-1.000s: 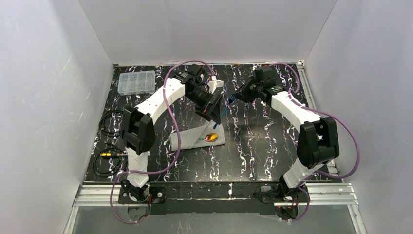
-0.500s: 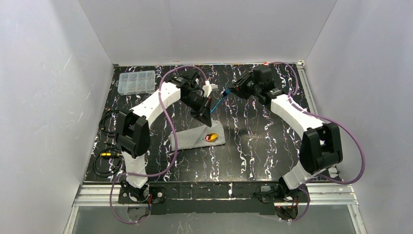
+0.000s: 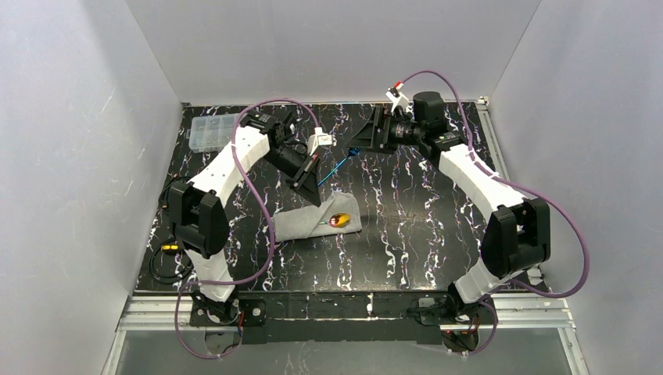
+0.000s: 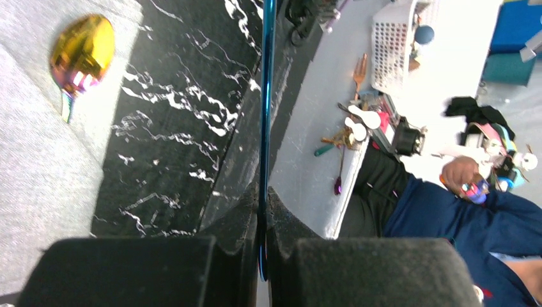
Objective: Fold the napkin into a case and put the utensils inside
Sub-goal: Pass from the right arm to the left, then insert the fork into the folded napkin.
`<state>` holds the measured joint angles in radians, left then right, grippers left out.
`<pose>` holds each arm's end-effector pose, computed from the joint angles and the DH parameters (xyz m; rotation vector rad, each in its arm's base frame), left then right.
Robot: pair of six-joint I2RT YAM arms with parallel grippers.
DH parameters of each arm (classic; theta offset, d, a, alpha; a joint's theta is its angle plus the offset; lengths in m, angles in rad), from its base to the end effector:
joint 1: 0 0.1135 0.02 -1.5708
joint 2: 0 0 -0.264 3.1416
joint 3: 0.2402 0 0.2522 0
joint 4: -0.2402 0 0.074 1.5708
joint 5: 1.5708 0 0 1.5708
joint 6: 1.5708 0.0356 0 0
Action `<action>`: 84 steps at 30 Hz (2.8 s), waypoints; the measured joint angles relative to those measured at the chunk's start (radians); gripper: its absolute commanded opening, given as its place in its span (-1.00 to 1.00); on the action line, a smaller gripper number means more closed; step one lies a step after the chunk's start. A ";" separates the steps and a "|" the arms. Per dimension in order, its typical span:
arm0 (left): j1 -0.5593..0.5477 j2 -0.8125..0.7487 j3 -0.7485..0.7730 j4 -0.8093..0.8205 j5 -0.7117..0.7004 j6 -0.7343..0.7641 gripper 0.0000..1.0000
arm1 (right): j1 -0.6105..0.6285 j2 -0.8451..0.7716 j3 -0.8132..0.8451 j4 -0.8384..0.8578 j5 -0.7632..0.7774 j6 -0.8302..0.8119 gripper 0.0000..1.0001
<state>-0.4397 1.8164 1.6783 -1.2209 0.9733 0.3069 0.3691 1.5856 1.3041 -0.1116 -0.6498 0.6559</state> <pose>0.3086 -0.1777 0.3034 1.1080 2.4193 -1.4213 0.3377 0.1537 0.3279 -0.1645 2.1078 1.2810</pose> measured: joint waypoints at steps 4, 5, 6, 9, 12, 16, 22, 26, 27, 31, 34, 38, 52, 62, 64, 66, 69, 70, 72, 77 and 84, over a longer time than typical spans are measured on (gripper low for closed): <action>0.021 0.001 0.009 -0.145 0.030 0.125 -1.00 | -0.035 -0.012 0.035 -0.056 -0.134 -0.157 0.89; 0.021 0.001 0.014 -0.180 0.037 0.153 -1.00 | -0.044 -0.021 0.035 -0.075 -0.161 -0.191 0.87; 0.021 0.001 0.020 -0.211 0.043 0.179 -1.00 | -0.052 -0.031 0.035 -0.091 -0.188 -0.221 0.85; 0.021 0.001 0.034 -0.267 0.057 0.238 -1.00 | -0.069 -0.059 0.035 -0.119 -0.263 -0.284 0.71; 0.020 0.001 0.041 -0.275 0.063 0.288 -1.00 | -0.077 -0.071 0.034 -0.123 -0.333 -0.319 0.54; 0.020 0.001 0.044 -0.275 0.064 0.325 -1.00 | -0.077 -0.074 -0.006 -0.049 -0.420 -0.282 0.37; 0.020 0.001 0.044 -0.275 0.063 0.337 -1.00 | -0.078 -0.101 -0.053 0.065 -0.453 -0.200 -0.23; 0.020 0.001 0.044 -0.275 0.063 0.336 -1.00 | -0.079 -0.106 -0.050 0.092 -0.443 -0.171 -0.42; 0.020 0.001 0.044 -0.275 0.063 0.336 -1.00 | -0.079 -0.106 -0.049 0.092 -0.436 -0.169 -0.47; 0.020 0.001 0.044 -0.275 0.062 0.336 -1.00 | -0.079 -0.106 -0.036 0.063 -0.410 -0.177 -0.67; 0.020 0.001 0.044 -0.275 0.064 0.335 -0.59 | -0.077 -0.106 -0.021 0.041 -0.389 -0.197 -0.97; 0.020 0.001 0.044 -0.275 0.058 0.324 -0.07 | -0.073 -0.106 -0.018 -0.013 -0.294 -0.230 -0.97; 0.160 -0.005 -0.096 -0.185 -0.286 0.179 -0.09 | -0.069 -0.232 -0.253 -0.264 0.211 -0.186 -0.97; 0.243 -0.014 -0.374 0.005 -0.433 0.146 -0.16 | -0.032 -0.246 -0.370 -0.304 0.357 -0.157 -0.97; 0.243 -0.014 -0.411 0.038 -0.445 0.135 -0.16 | -0.031 -0.245 -0.370 -0.302 0.371 -0.157 -0.97; 0.242 -0.015 -0.438 0.072 -0.457 0.124 -0.17 | -0.031 -0.244 -0.370 -0.302 0.385 -0.157 -0.97; 0.242 -0.015 -0.465 0.115 -0.473 0.110 -0.18 | -0.031 -0.241 -0.370 -0.298 0.402 -0.155 -0.97; 0.242 -0.015 -0.469 0.127 -0.478 0.106 -0.19 | -0.031 -0.237 -0.370 -0.294 0.407 -0.154 -0.97; 0.242 -0.014 -0.473 0.151 -0.484 0.099 -0.19 | -0.030 -0.224 -0.370 -0.285 0.416 -0.150 -0.97; 0.242 -0.002 -0.479 0.198 -0.493 0.085 -0.20 | -0.025 -0.181 -0.370 -0.266 0.423 -0.132 -0.97; 0.242 0.044 -0.482 0.231 -0.496 0.075 -0.20 | 0.005 -0.159 -0.372 -0.201 0.434 -0.088 -0.97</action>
<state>-0.1974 1.8603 1.1961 -0.9897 0.4774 0.3820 0.3744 1.4265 0.9321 -0.3122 -0.2161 0.5682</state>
